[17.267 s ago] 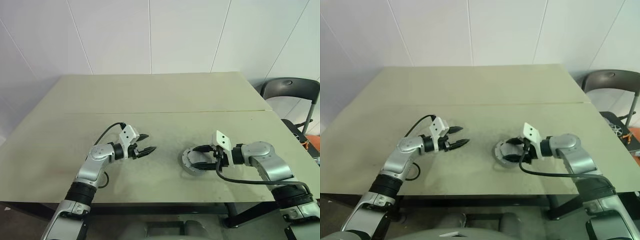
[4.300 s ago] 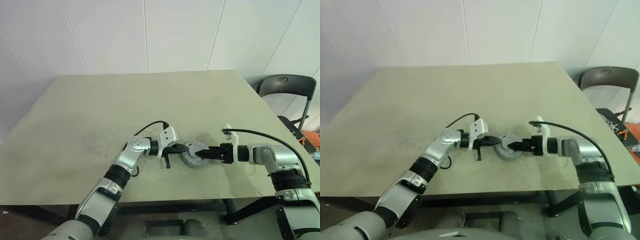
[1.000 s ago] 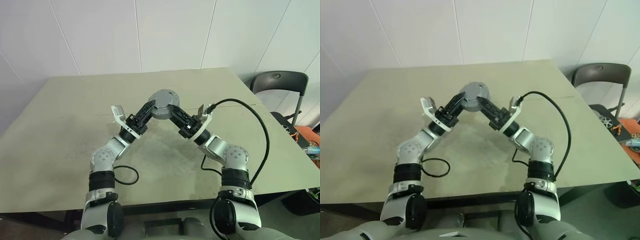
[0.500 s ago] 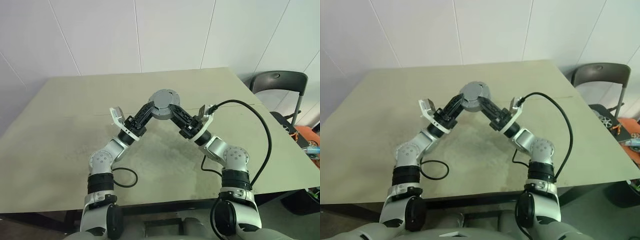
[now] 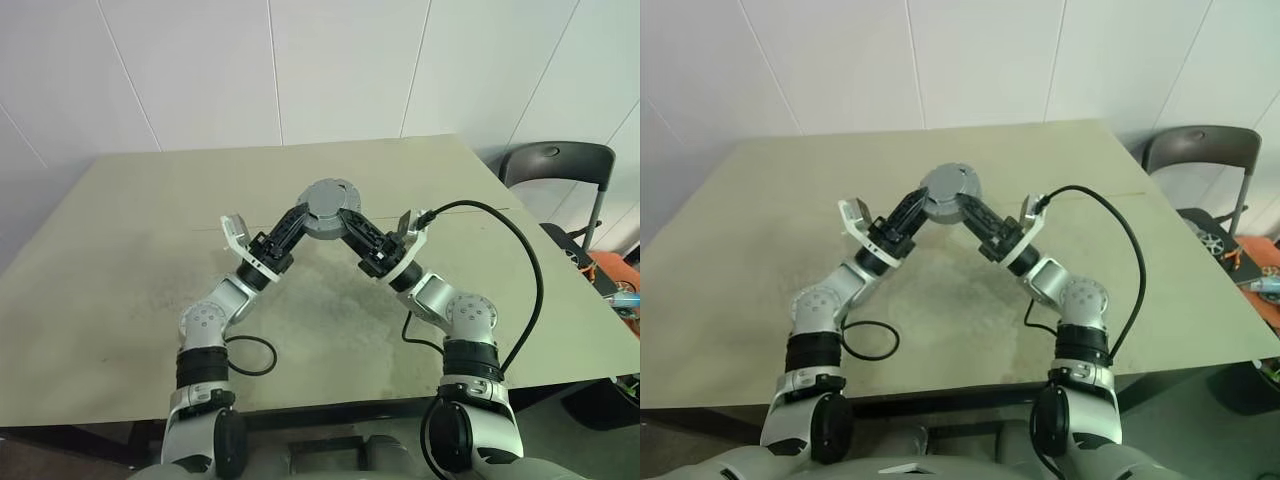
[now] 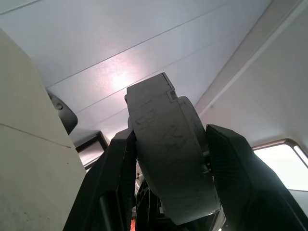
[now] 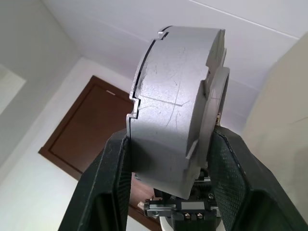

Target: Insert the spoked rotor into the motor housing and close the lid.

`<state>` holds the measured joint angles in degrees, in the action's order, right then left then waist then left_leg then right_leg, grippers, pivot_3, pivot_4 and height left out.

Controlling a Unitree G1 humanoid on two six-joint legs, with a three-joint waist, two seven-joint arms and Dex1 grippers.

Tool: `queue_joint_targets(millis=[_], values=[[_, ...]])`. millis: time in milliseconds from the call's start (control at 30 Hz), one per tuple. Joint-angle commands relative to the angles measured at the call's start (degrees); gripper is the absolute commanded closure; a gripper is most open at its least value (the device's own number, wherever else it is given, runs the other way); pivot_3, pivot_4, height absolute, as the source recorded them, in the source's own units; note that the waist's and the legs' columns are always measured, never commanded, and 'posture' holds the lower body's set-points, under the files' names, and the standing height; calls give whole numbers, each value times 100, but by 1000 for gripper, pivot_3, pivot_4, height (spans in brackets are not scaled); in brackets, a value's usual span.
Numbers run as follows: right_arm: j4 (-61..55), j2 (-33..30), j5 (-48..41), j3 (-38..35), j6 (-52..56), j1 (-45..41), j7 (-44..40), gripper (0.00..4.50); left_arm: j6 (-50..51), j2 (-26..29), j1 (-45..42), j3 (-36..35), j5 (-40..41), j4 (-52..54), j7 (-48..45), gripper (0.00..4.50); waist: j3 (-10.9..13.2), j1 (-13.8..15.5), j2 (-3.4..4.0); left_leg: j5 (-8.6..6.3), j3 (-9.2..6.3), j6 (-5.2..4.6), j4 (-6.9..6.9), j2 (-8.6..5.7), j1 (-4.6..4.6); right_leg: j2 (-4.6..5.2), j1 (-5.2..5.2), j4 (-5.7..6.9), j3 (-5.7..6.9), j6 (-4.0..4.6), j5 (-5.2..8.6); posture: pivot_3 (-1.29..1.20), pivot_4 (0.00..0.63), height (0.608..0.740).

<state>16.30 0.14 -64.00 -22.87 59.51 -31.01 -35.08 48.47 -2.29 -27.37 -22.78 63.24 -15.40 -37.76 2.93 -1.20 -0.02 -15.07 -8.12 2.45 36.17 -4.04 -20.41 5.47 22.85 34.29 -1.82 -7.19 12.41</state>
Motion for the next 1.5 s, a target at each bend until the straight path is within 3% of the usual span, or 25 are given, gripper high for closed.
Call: queue_joint_targets(millis=[33, 133, 333, 1067, 1267, 1500], values=[[-100, 97, -26, 190, -39, -202, 72, 2526, 466, 11, -42, 407, 402, 609, -627, 2611, 0, 7, 1, 0, 0, 0, 0, 0, -2, 0, 3, 1, 0, 0, 0, 0, 0, 740], [-94, 85, -37, 194, -42, -205, 76, 2526, 453, 121, -28, 405, 321, 564, -662, 2930, 0, 10, 1, 0, 0, 0, 2, 0, -1, 0, 1, 1, 0, 1, 0, 0, 0, 740], [-96, 83, -58, 201, -35, -198, 89, 2526, 233, 119, -35, 582, -105, 385, -428, 2937, 0, 22, 1, 0, 1, 0, 3, -1, -2, 0, -2, -3, 0, 1, 0, 0, 0, 740], [228, 139, 167, 121, -432, -291, 325, 2526, -73, -29, -55, 469, -217, 305, -330, 2948, 1, 11, 1, 0, 3, 0, 0, 0, -1, 0, 0, -3, -1, 1, 0, 0, 0, 740], [300, 93, 279, 211, -515, -310, 315, 630, -236, -73, -113, 362, -234, 207, -259, 2948, 1, 21, 1, 0, 3, 0, -2, 0, -3, 0, 2, -5, -2, 1, 0, 0, 0, 740], [253, 79, 249, 246, -492, -276, 284, 630, -290, -114, -135, 323, -249, 152, -195, 2948, 1, 15, 2, 0, 4, 0, -1, 0, -3, 0, 2, -5, -3, 1, 0, 0, 0, 740]])
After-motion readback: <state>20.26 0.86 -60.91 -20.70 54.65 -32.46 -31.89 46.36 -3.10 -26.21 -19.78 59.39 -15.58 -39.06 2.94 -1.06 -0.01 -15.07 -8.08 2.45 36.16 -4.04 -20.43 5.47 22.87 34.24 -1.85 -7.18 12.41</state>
